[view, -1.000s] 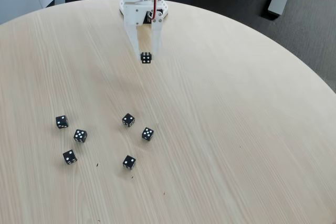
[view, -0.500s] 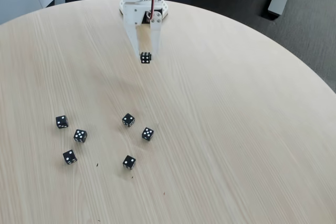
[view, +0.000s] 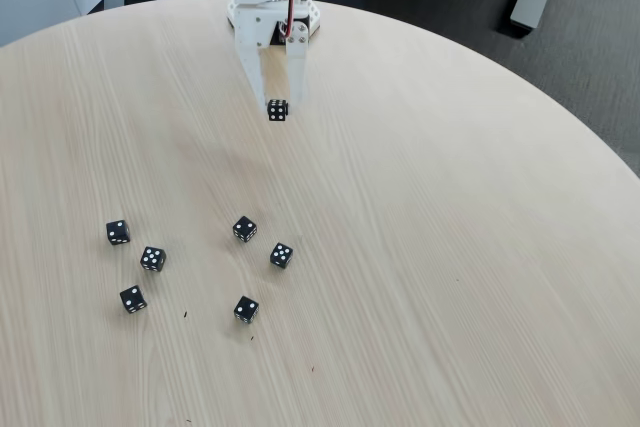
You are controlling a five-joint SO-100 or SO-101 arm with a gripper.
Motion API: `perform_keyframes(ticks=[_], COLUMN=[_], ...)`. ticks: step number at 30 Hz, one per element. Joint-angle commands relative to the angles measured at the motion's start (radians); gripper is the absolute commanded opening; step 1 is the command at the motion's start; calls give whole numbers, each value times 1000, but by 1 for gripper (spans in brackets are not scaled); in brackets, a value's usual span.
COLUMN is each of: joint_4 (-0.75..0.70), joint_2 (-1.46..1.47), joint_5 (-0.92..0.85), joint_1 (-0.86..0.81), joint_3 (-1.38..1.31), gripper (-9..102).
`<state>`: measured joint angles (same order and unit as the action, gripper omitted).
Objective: Pick up the dice with number 6
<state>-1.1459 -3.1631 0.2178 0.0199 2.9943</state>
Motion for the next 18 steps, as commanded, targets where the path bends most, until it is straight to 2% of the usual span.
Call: perform_keyframes(ticks=[1,18], joint_4=[-5,-5], joint_2=[-6,2], joint_5=[0,20], joint_1=[-2,-3], joint_3=[-5,-5], gripper=[0,0])
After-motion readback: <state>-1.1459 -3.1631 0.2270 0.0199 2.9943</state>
